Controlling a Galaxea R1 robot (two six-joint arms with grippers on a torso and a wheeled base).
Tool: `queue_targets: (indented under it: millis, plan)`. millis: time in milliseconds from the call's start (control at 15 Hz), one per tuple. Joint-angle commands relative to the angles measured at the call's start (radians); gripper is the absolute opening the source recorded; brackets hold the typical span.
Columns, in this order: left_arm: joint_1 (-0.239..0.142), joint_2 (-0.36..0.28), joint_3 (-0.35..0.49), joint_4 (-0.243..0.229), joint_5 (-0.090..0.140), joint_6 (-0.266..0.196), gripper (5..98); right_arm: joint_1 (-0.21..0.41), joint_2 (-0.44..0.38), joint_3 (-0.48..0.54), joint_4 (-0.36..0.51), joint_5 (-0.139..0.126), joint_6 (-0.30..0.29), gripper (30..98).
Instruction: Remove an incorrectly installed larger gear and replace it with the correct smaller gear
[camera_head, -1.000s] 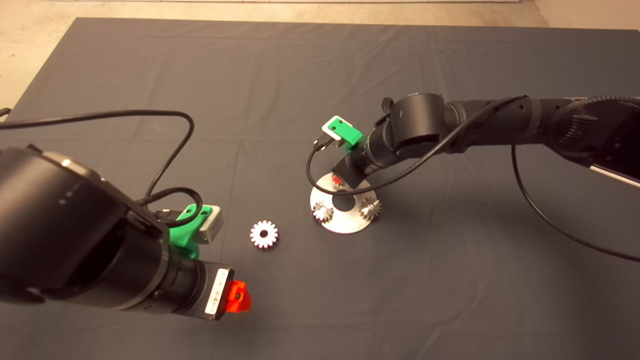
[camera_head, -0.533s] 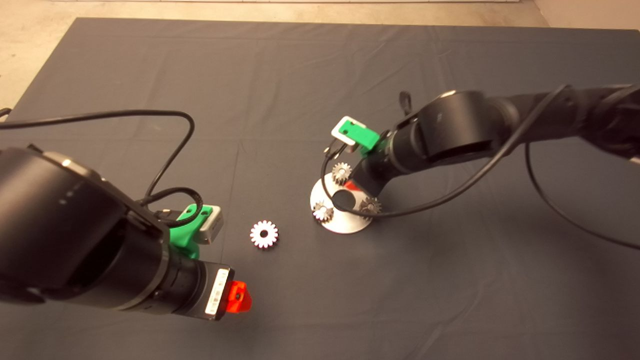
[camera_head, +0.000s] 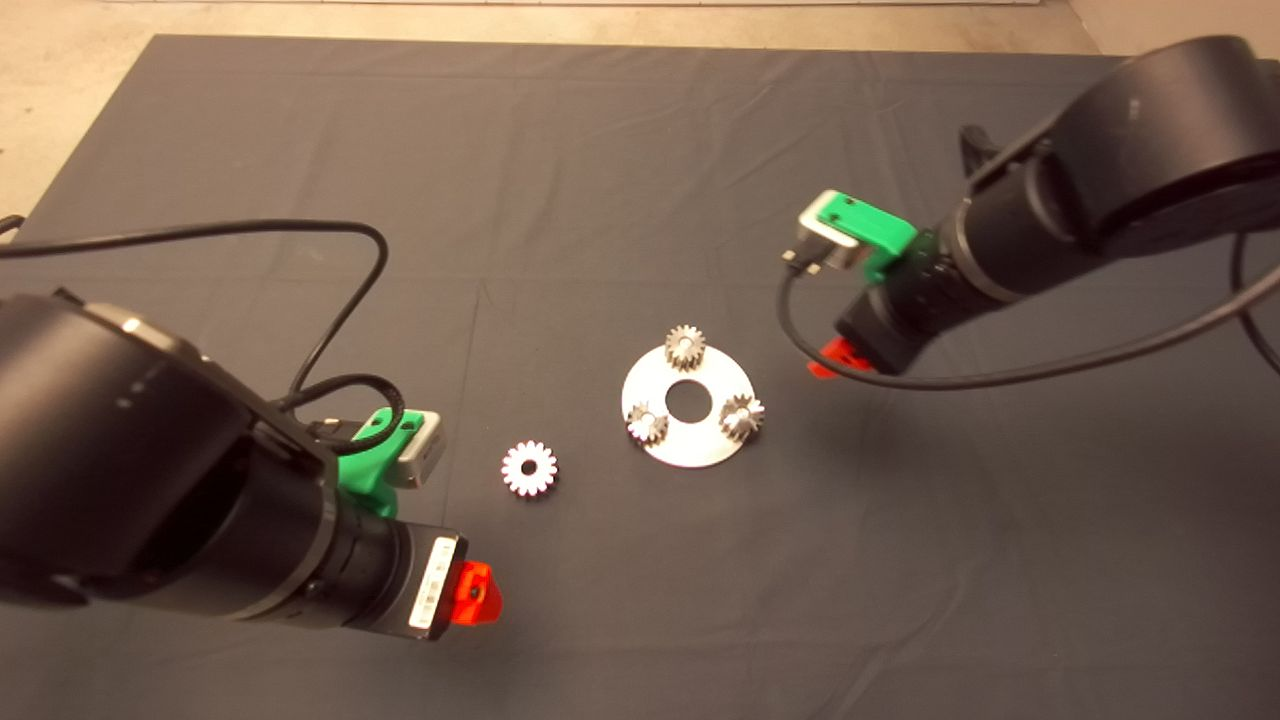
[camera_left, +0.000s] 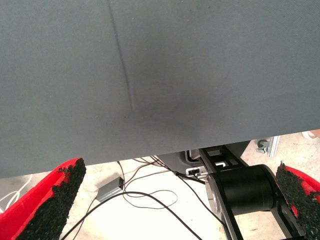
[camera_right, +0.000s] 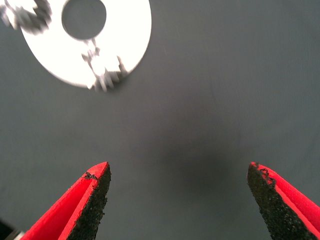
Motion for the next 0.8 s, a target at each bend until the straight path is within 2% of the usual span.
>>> queue_targets:
  millis: [0,67,133,267,333,467,533,600,733]
  plan:
    - [-0.021,0.002,0.017,-0.018,0.132,-0.007,98.2,0.041,-0.144,0.174,0.203,0.005,0.131,72.8]
    - [-0.02,0.005,0.017,-0.018,0.132,-0.007,98.2,0.052,-0.142,0.22,0.216,0.005,0.147,75.1]
    - [-0.02,-0.001,0.016,-0.018,0.132,-0.007,98.2,0.073,-0.148,0.241,0.243,0.005,0.197,76.7]
    - [-0.021,0.005,0.015,-0.018,0.132,-0.009,98.2,0.084,-0.146,0.28,0.311,0.005,0.241,77.3]
    - [-0.021,0.003,0.011,-0.018,0.132,-0.006,98.2,0.096,-0.144,0.287,0.321,0.006,0.27,80.3]
    - [-0.021,0.003,0.016,-0.019,0.132,-0.006,98.2,0.101,-0.141,0.292,0.372,0.007,0.365,82.4]
    - [-0.021,0.009,0.017,-0.019,0.132,-0.007,98.2,0.101,-0.142,0.292,0.381,0.005,0.374,82.9]
    - [-0.021,0.006,0.016,-0.019,0.132,-0.009,98.2,0.101,-0.153,0.292,0.384,-0.003,0.378,86.4]
    - [-0.021,0.004,0.017,-0.019,0.132,-0.01,98.2,0.101,-0.181,0.307,0.397,-0.009,0.378,87.8]
